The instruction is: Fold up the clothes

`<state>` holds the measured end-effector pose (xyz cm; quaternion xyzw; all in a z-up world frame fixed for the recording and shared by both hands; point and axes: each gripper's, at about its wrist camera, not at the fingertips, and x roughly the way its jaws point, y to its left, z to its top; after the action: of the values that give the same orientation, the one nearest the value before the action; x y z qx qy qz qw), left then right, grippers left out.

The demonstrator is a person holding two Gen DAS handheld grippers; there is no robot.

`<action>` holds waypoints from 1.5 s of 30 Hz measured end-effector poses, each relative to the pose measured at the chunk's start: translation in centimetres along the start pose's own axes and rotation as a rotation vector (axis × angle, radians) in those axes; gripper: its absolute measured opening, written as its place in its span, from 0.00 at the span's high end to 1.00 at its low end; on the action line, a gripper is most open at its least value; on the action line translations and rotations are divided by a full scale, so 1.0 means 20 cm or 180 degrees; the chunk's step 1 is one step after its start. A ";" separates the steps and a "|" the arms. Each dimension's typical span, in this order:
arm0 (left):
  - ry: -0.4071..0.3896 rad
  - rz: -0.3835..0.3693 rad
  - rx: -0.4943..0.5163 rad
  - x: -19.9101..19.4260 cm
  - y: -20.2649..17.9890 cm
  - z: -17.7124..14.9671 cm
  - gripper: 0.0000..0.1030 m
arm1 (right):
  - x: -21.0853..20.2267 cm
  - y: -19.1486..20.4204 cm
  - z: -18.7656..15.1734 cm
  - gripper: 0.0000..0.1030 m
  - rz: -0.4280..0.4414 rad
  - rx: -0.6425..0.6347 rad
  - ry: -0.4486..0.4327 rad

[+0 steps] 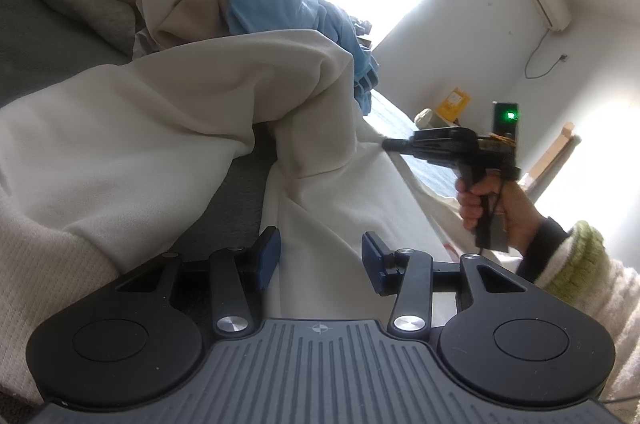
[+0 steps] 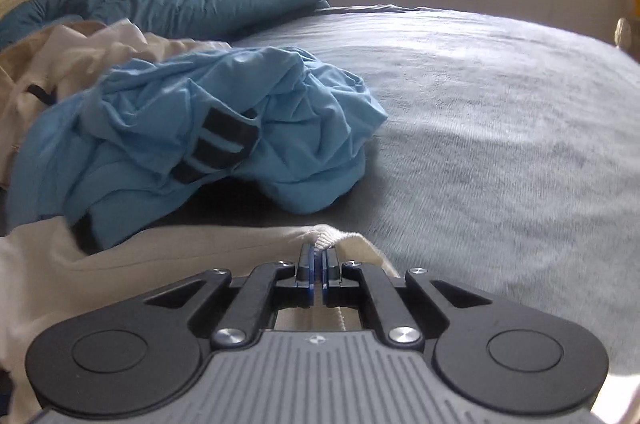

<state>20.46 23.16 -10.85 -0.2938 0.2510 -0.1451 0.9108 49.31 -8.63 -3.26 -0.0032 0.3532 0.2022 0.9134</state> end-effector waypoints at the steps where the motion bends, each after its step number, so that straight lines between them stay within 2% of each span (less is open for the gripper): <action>1: 0.0001 -0.0001 -0.0002 0.00 0.00 0.00 0.56 | 0.03 0.00 0.00 0.97 -0.0029 -0.0016 0.0020; 6: 0.0009 -0.0002 -0.0014 -0.01 0.00 0.00 0.56 | 0.14 -0.03 0.00 0.94 -0.0056 0.0018 0.0267; 7: 0.0010 0.0005 -0.0014 -0.01 0.00 0.00 0.56 | 0.11 -0.05 0.02 0.85 -0.0033 0.0082 0.0299; 8: 0.0008 0.0017 -0.0009 -0.01 0.00 0.01 0.56 | 0.08 -0.07 0.03 0.65 -0.0017 0.0144 0.0329; 9: -0.0001 0.0040 0.0002 -0.02 -0.01 0.01 0.56 | 0.03 -0.10 0.05 0.54 -0.0043 0.0202 0.0326; 14: -0.0150 0.0178 0.0073 -0.11 -0.06 0.02 0.56 | -0.41 -0.31 0.11 0.49 0.0037 0.0501 0.0157; 17: -0.0313 0.0165 0.0122 -0.19 -0.14 0.04 0.55 | -0.74 -0.43 0.07 0.49 -0.0023 0.0512 -0.0002; 19: -0.0376 0.0046 0.0155 -0.22 -0.22 0.07 0.51 | -0.92 -0.47 0.03 0.49 -0.0151 0.0417 -0.0055; 21: -0.0250 -0.0052 0.0229 -0.17 -0.32 0.09 0.49 | -1.06 -0.51 -0.01 0.49 -0.0291 0.0296 -0.0068; 24: -0.0004 -0.0195 0.0413 -0.04 -0.50 0.09 0.49 | -1.09 -0.50 -0.09 0.50 -0.0310 0.0096 -0.0029; 27: 0.0254 -0.0289 0.0643 0.13 -0.64 0.02 0.49 | -1.10 -0.49 -0.18 0.51 -0.0326 -0.0102 0.0012; 30: 0.0447 -0.0260 0.0793 0.26 -0.69 -0.07 0.49 | -0.92 -0.43 -0.22 0.51 -0.0301 -0.0204 0.0149; 32: 0.0544 -0.0226 0.0775 0.31 -0.68 -0.11 0.49 | -0.78 -0.40 -0.22 0.53 -0.0361 -0.0254 0.0201; 37: 0.0596 -0.0071 0.0758 0.36 -0.60 -0.14 0.49 | -0.51 -0.41 -0.20 0.53 -0.0537 -0.0299 0.0203; 38: 0.0595 -0.0059 0.0750 0.36 -0.59 -0.14 0.49 | -0.47 -0.43 -0.20 0.62 -0.0488 -0.0276 0.0263; 39: 0.0591 -0.0067 0.0730 0.35 -0.58 -0.15 0.49 | -0.44 -0.45 -0.20 0.79 -0.0493 -0.0264 0.0313; 40: 0.0587 -0.0074 0.0711 0.35 -0.57 -0.15 0.49 | -0.41 -0.46 -0.20 0.85 -0.0503 -0.0248 0.0355; 45: 0.0569 -0.0077 0.0724 0.36 -0.55 -0.15 0.49 | -0.45 -0.61 -0.14 0.87 -0.0475 0.0145 0.0060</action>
<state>23.53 10.10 -8.88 -0.1777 0.3095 -0.2092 0.9104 46.05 -23.44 -1.22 -0.0106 0.3651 0.1255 0.9224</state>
